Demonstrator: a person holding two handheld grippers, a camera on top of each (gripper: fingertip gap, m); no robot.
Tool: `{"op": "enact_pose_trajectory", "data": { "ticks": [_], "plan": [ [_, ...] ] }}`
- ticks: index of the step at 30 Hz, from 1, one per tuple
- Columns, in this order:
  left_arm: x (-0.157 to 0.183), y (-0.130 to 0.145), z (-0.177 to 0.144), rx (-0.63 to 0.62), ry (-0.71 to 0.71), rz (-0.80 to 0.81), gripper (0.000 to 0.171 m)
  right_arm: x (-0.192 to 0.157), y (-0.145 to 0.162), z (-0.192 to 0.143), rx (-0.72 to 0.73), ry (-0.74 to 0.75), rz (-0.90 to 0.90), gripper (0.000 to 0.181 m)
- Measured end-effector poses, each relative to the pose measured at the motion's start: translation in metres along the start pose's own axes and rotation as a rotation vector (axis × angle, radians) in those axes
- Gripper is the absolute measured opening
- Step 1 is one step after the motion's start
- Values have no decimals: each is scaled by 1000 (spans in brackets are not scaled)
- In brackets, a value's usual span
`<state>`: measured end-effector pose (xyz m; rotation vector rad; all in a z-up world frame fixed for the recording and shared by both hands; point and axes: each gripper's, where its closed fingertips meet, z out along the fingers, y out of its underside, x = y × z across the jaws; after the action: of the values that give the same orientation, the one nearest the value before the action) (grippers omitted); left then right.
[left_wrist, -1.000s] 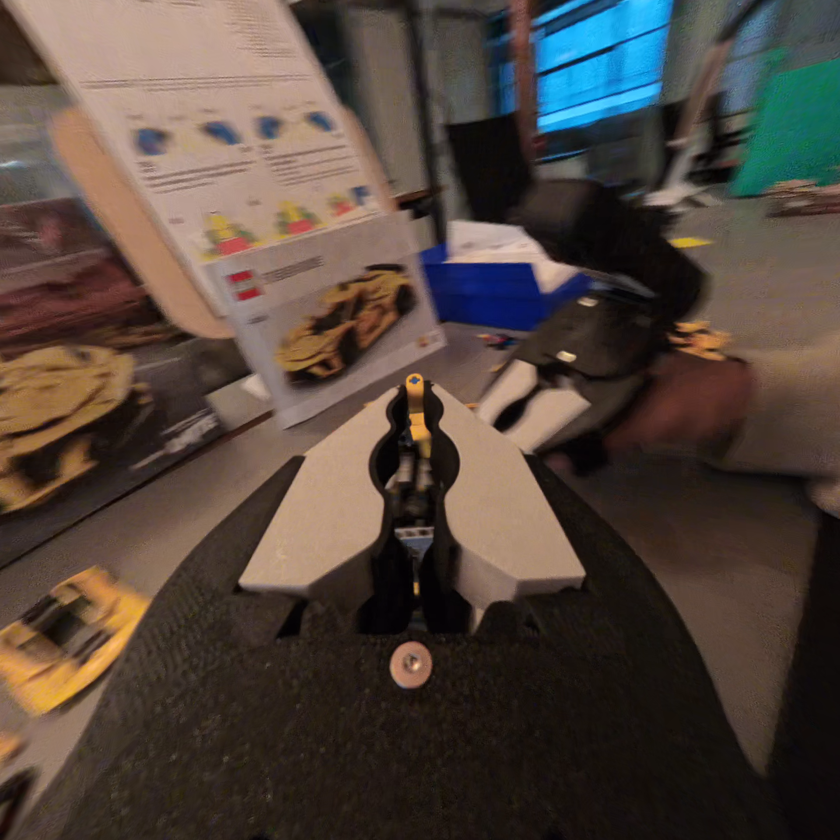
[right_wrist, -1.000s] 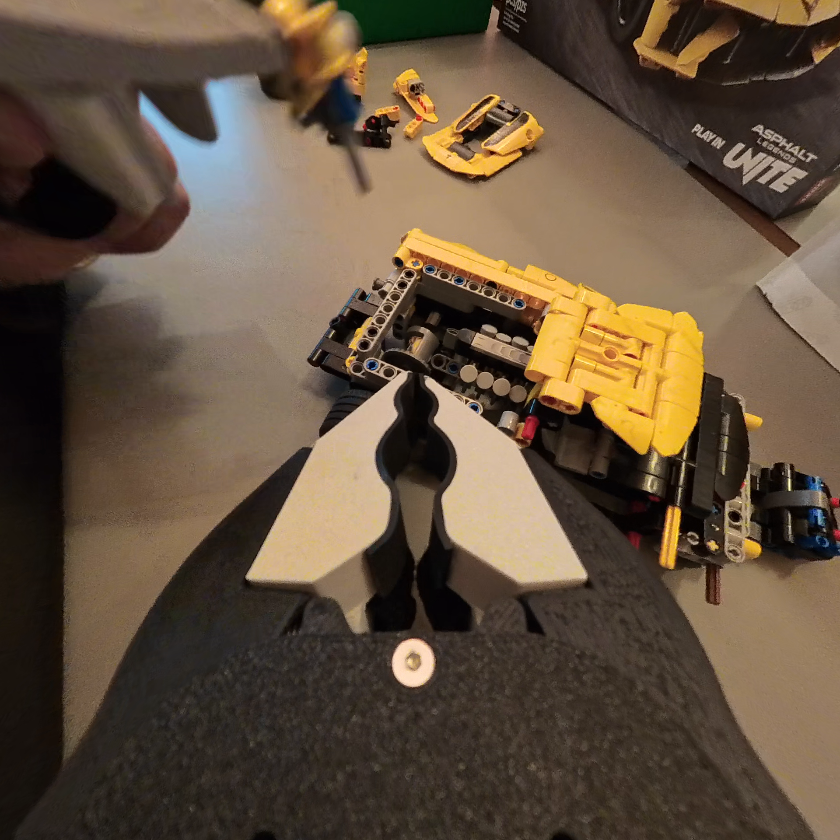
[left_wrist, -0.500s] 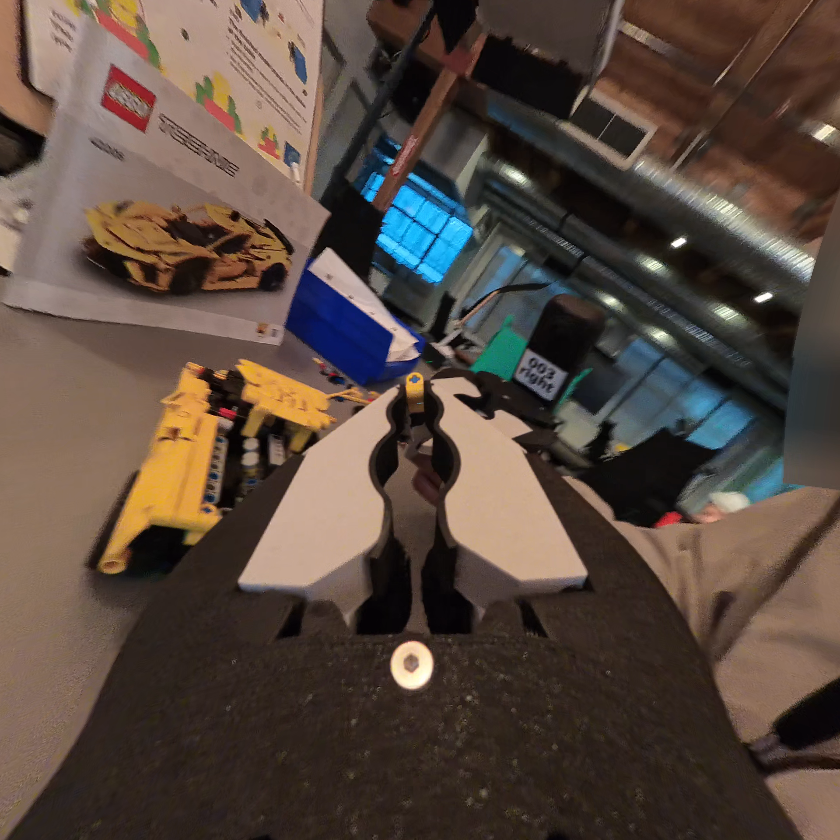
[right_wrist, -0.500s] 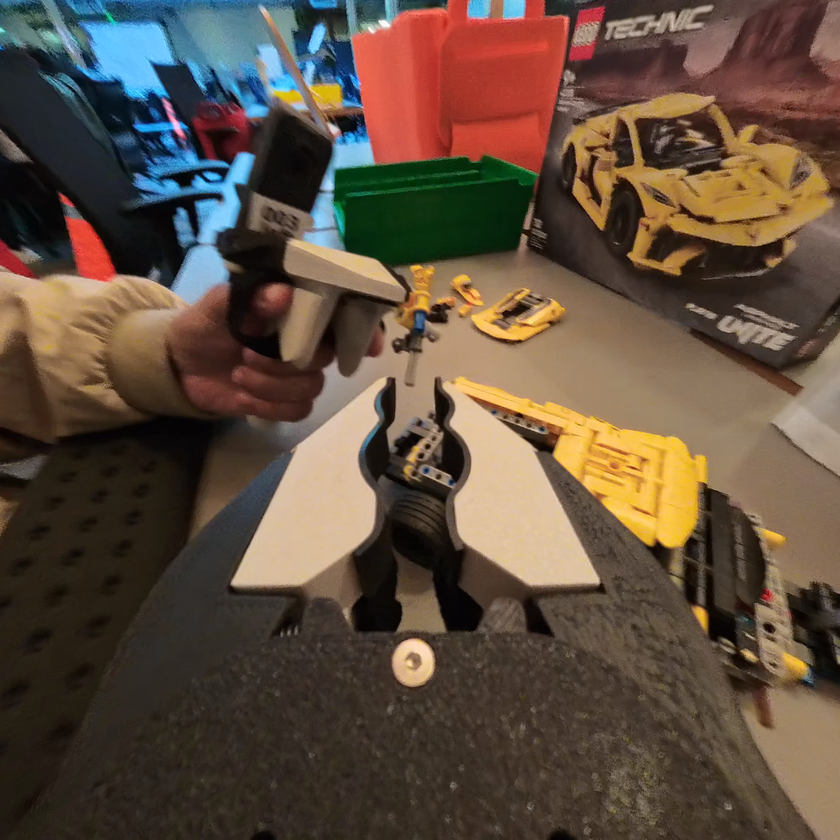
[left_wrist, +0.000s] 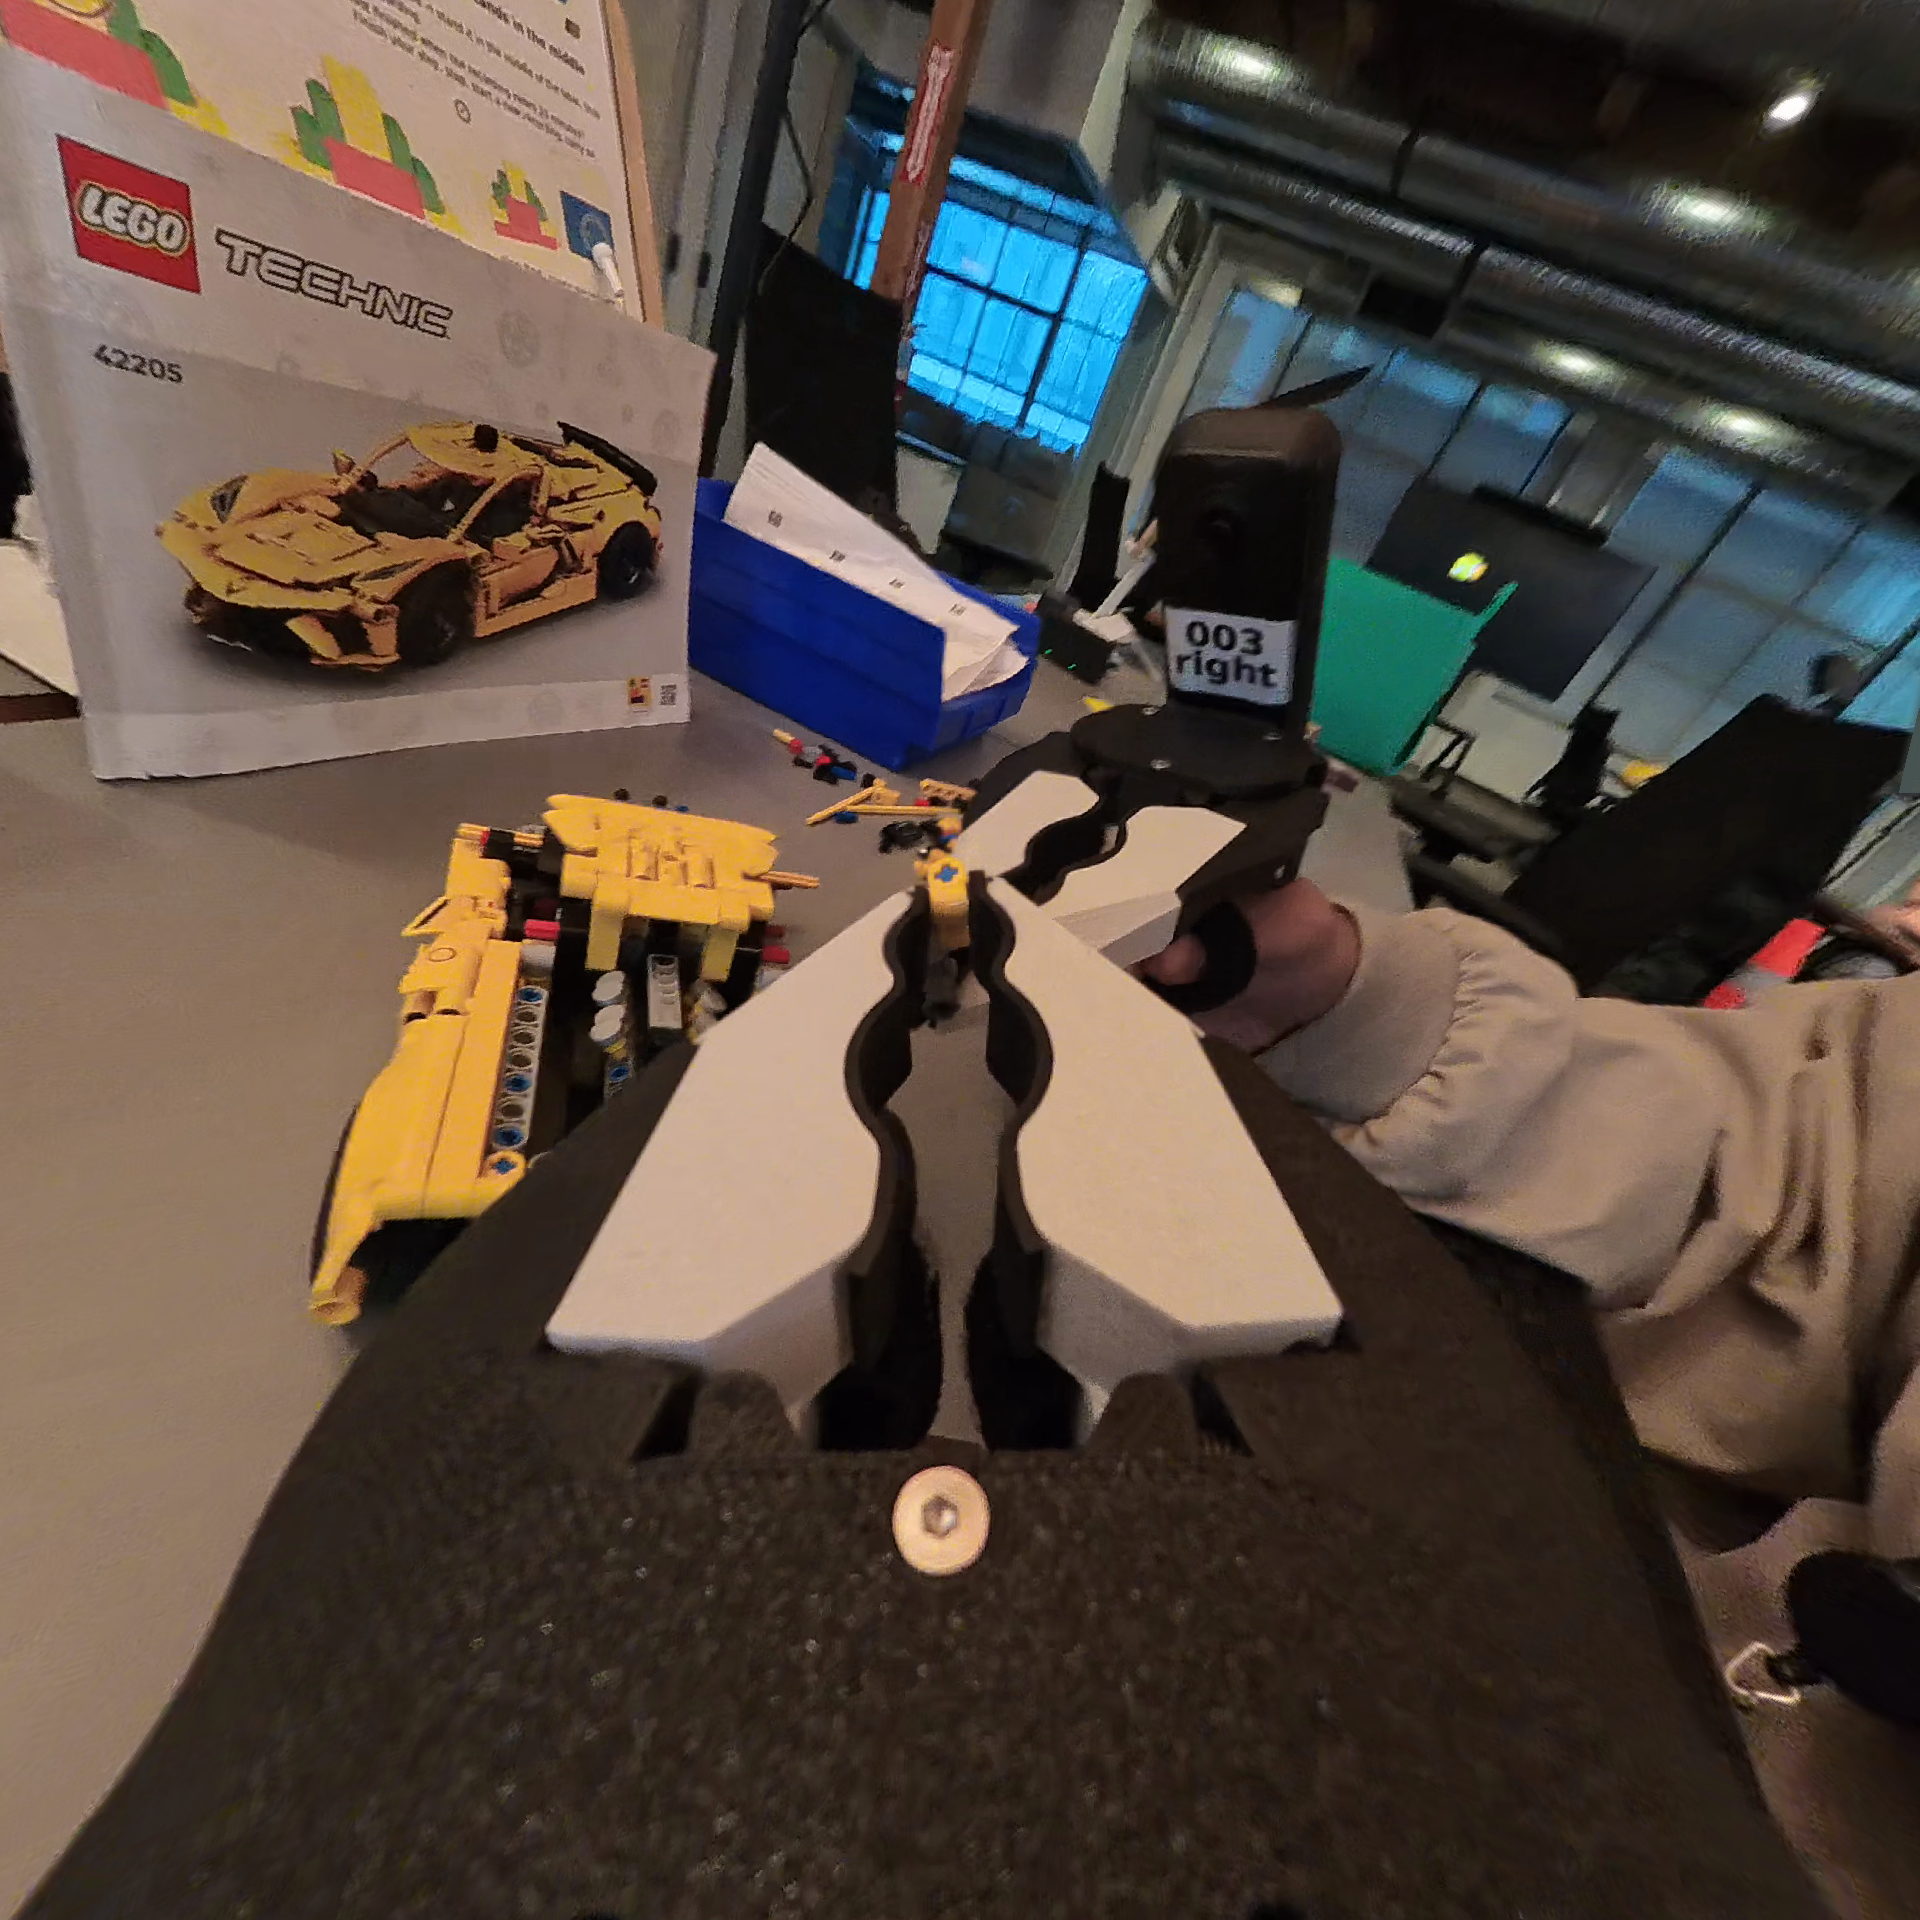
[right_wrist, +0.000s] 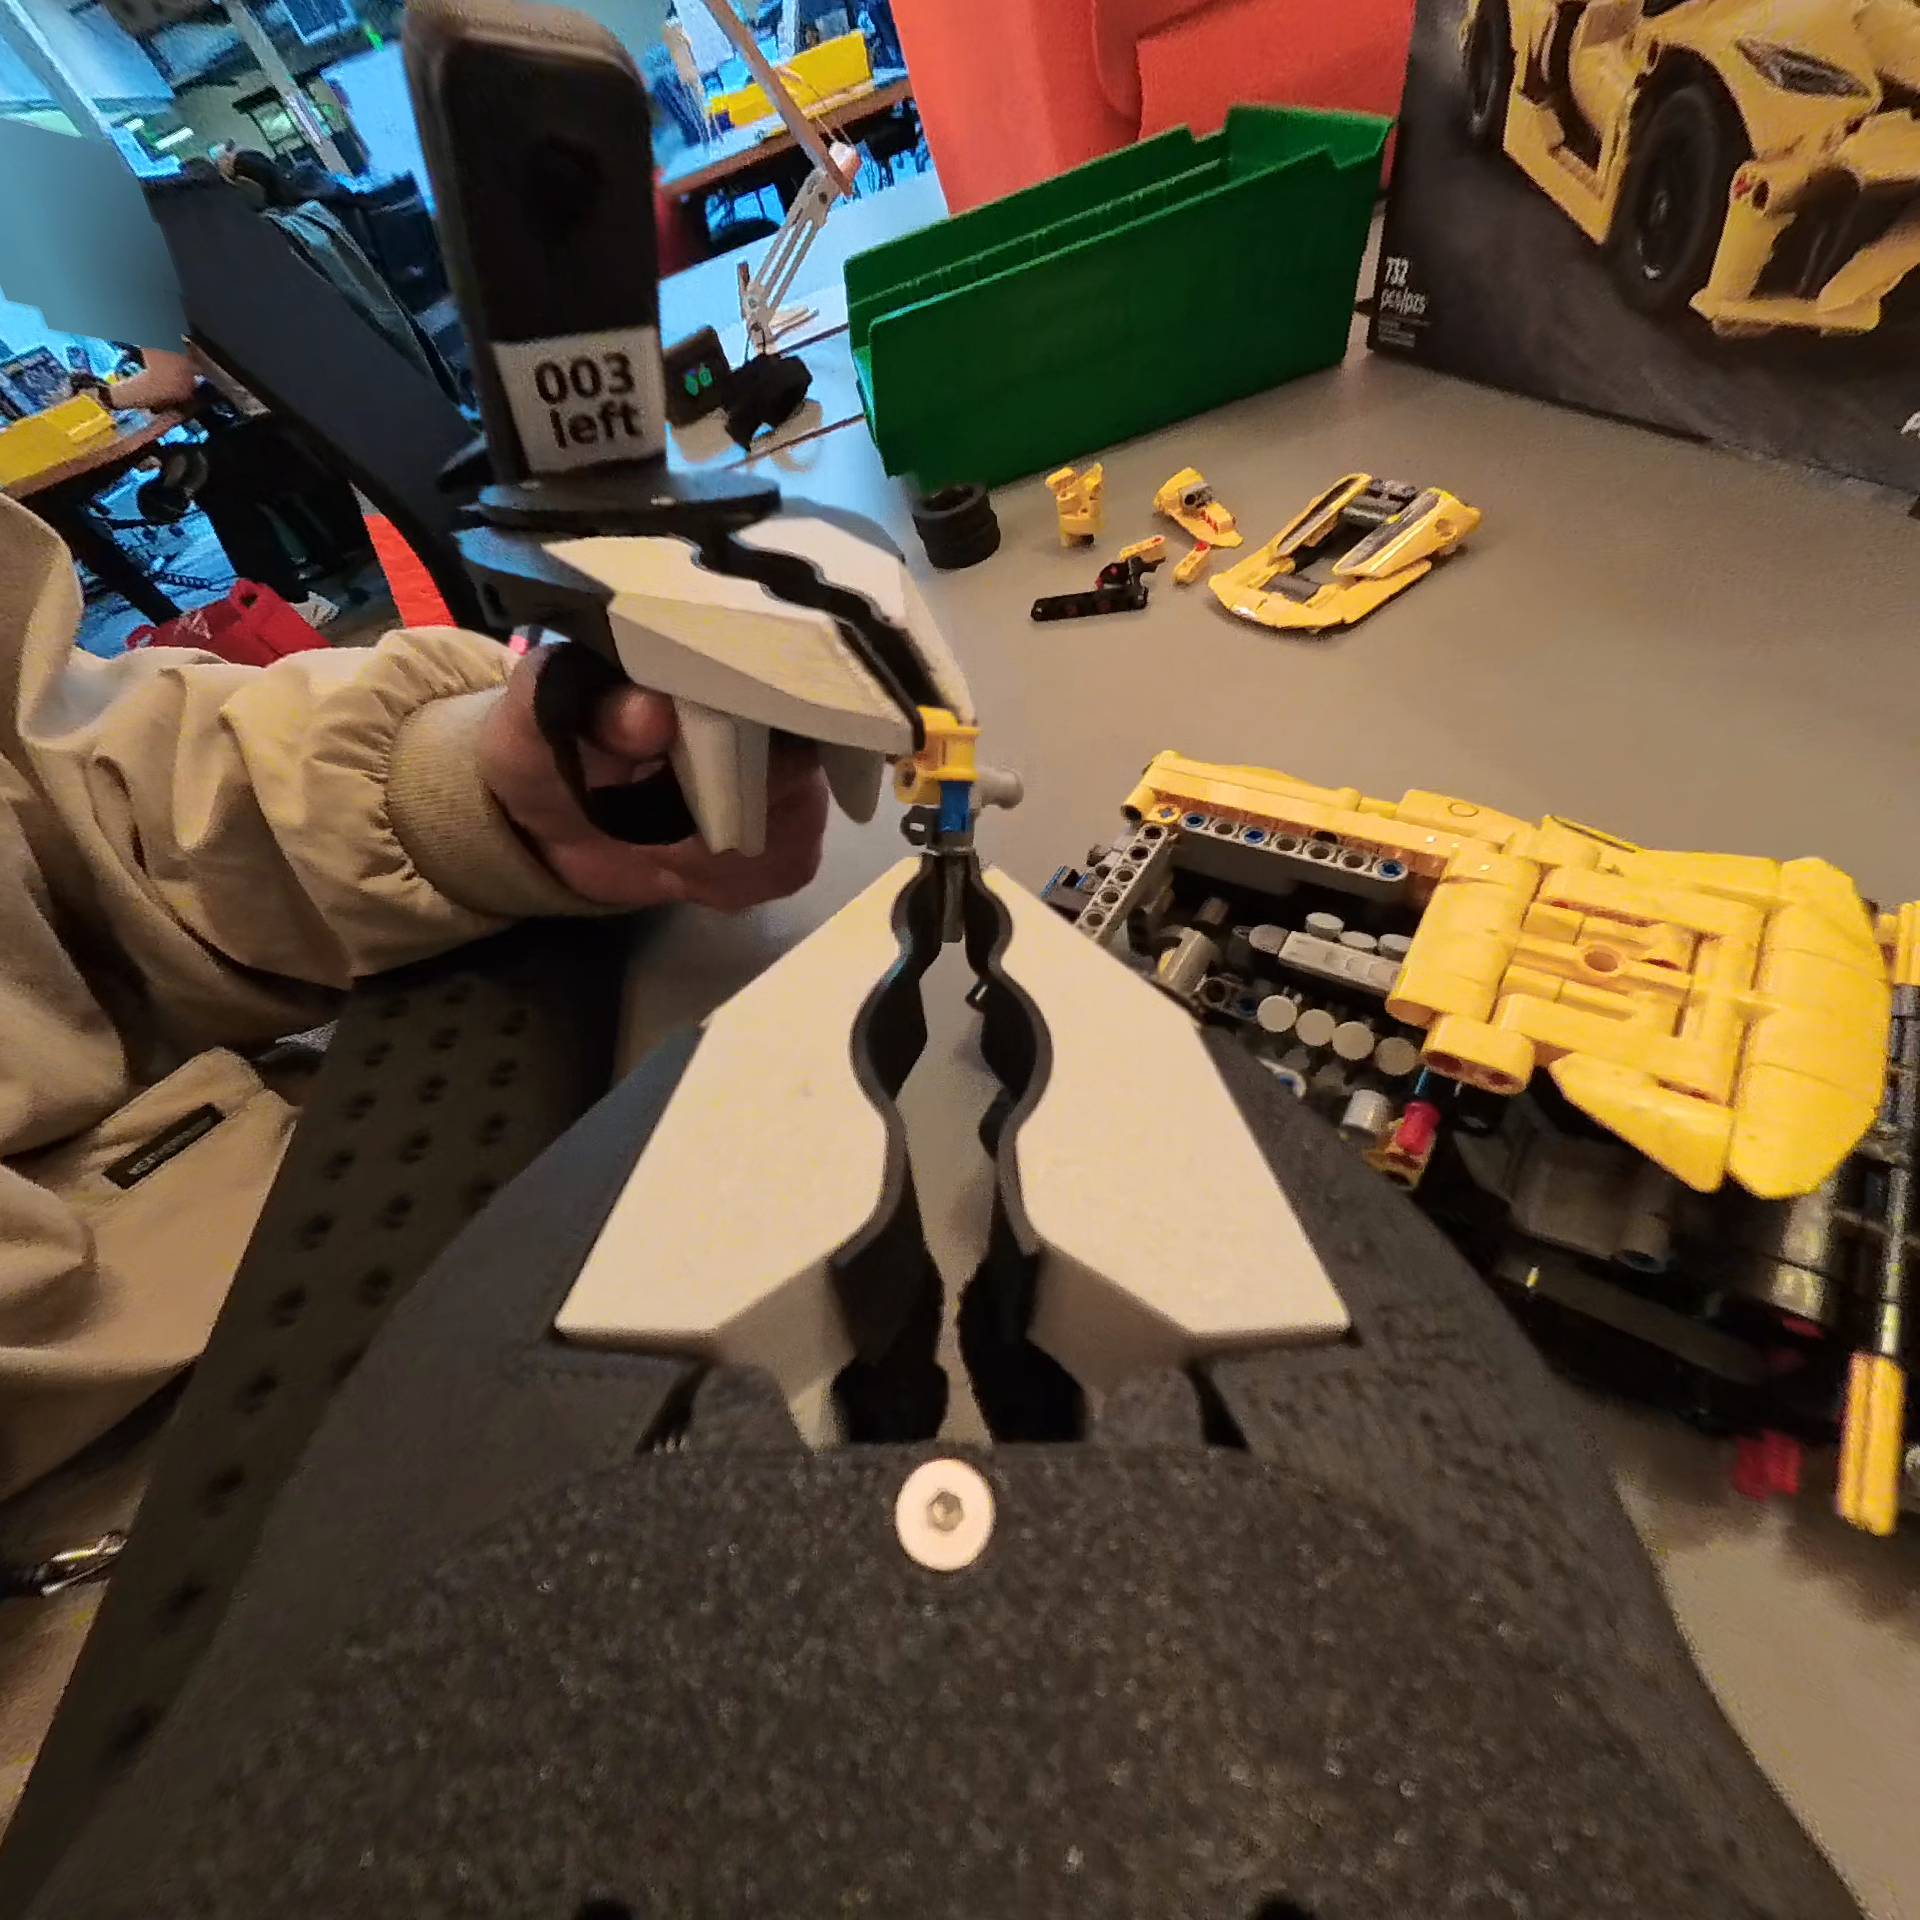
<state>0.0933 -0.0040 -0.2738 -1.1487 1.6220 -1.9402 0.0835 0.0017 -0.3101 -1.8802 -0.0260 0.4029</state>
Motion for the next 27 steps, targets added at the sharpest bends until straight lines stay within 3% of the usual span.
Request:
{"op": "enact_pose_trajectory", "data": {
  "ticks": [11, 21, 23, 25, 27],
  "plan": [
    [-6, -3, 1, 20, -12, -32, 4, -4, 0, -1, -1, -66, 202, 3],
    [7, -5, 0, 52, 117, -126, 5, -5, -6, -5, 47, -45, 146, 3],
    [7, -9, -3, 66, 138, -155, 5, -9, -11, -6, 56, -47, 76, 7],
    [4, -7, -4, 48, 172, -244, 5, -8, -10, -8, 38, 13, -93, 29],
    [6, -6, -6, 41, 238, -340, 5, -11, -16, -12, 84, 57, -268, 28]
  ]
}}
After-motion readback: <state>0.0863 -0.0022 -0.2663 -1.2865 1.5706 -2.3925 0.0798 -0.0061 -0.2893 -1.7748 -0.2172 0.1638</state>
